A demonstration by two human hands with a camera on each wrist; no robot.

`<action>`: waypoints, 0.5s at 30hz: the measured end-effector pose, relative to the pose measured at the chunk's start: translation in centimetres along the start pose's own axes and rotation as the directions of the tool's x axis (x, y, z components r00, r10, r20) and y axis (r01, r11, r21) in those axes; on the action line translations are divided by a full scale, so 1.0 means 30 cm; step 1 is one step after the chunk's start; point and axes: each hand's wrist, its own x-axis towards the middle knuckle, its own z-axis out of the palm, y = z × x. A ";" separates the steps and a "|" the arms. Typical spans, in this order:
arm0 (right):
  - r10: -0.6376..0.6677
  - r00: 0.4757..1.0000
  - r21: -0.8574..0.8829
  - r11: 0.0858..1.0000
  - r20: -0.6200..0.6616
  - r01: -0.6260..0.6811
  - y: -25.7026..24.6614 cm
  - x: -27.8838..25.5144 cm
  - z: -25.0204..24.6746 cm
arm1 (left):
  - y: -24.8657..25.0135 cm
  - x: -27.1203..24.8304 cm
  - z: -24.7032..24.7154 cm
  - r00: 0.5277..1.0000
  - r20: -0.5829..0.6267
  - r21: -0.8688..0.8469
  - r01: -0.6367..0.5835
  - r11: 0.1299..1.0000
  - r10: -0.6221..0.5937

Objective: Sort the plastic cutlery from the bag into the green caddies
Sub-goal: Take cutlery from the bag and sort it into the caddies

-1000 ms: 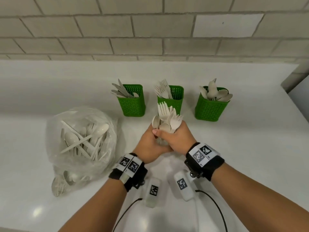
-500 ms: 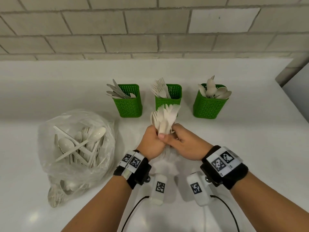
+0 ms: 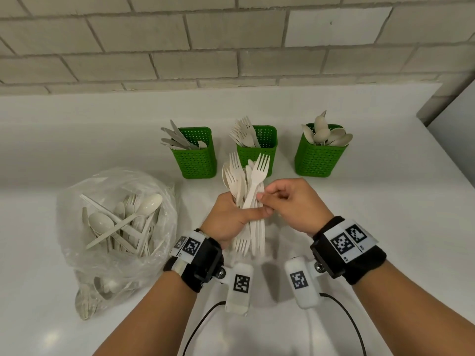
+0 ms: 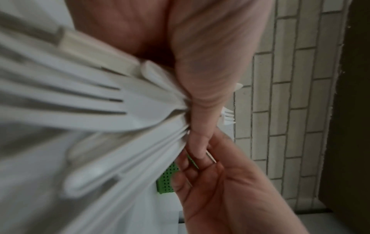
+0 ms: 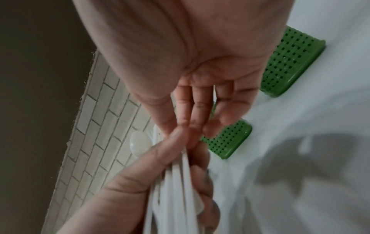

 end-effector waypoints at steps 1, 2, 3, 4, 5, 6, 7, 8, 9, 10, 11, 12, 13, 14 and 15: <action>0.008 1.000 0.025 1.000 0.003 -0.008 0.001 -0.001 -0.001 | -0.002 -0.006 -0.003 1.000 -0.008 -0.027 0.012 1.000 -0.012; 0.029 1.000 0.066 0.997 -0.007 -0.029 0.004 0.001 -0.003 | -0.004 -0.012 -0.004 0.999 -0.018 -0.064 0.029 0.998 -0.031; 0.061 0.998 0.110 0.992 -0.031 -0.058 0.002 0.002 -0.004 | -0.003 -0.015 -0.006 0.998 -0.030 -0.099 0.050 0.994 -0.054; 0.095 0.994 0.162 0.983 -0.059 -0.084 -0.002 0.004 -0.006 | -0.005 -0.015 -0.012 0.996 -0.046 -0.130 0.066 0.989 -0.072; 0.126 0.989 0.222 0.969 -0.084 -0.104 -0.008 0.005 -0.005 | -0.008 -0.016 -0.020 0.995 -0.064 -0.148 0.071 0.986 -0.081; 0.151 0.983 0.295 0.949 -0.105 -0.114 -0.015 0.006 -0.003 | -0.010 -0.016 -0.027 0.993 -0.073 -0.164 0.075 0.984 -0.088; 0.170 0.977 0.363 0.925 -0.127 -0.114 -0.021 0.007 -0.003 | -0.011 -0.016 -0.033 0.992 -0.071 -0.173 0.088 0.981 -0.102; 0.180 0.972 0.412 0.905 -0.152 -0.104 -0.026 0.009 -0.004 | -0.010 -0.016 -0.038 0.991 -0.064 -0.174 0.101 0.980 -0.114; 0.182 0.966 0.425 0.901 -0.184 -0.089 -0.030 0.010 -0.007 | -0.010 -0.017 -0.041 0.991 -0.055 -0.169 0.109 0.980 -0.120; 0.184 0.960 0.414 0.907 -0.210 -0.083 -0.028 0.012 -0.009 | -0.011 -0.017 -0.043 0.992 -0.042 -0.166 0.112 0.980 -0.120; 0.189 0.958 0.383 0.919 -0.216 -0.095 -0.032 0.007 -0.010 | -0.008 -0.018 -0.043 0.992 -0.029 -0.166 0.114 0.980 -0.121; 0.200 0.961 0.347 0.929 -0.188 -0.126 -0.029 0.003 -0.003 | -0.005 -0.018 -0.041 0.993 -0.017 -0.165 0.113 0.980 -0.118; 0.209 0.971 0.311 0.936 -0.115 -0.164 -0.031 -0.004 0.007 | -0.001 -0.019 -0.038 0.994 -0.002 -0.156 0.107 0.982 -0.109; 0.212 0.977 0.277 0.940 -0.013 -0.200 -0.031 -0.010 0.023 | 0.002 -0.019 -0.034 0.995 0.019 -0.139 0.098 0.985 -0.096; 0.195 0.978 0.258 0.943 0.080 -0.209 -0.026 -0.015 0.043 | 0.004 -0.018 -0.029 0.995 0.039 -0.114 0.090 0.989 -0.086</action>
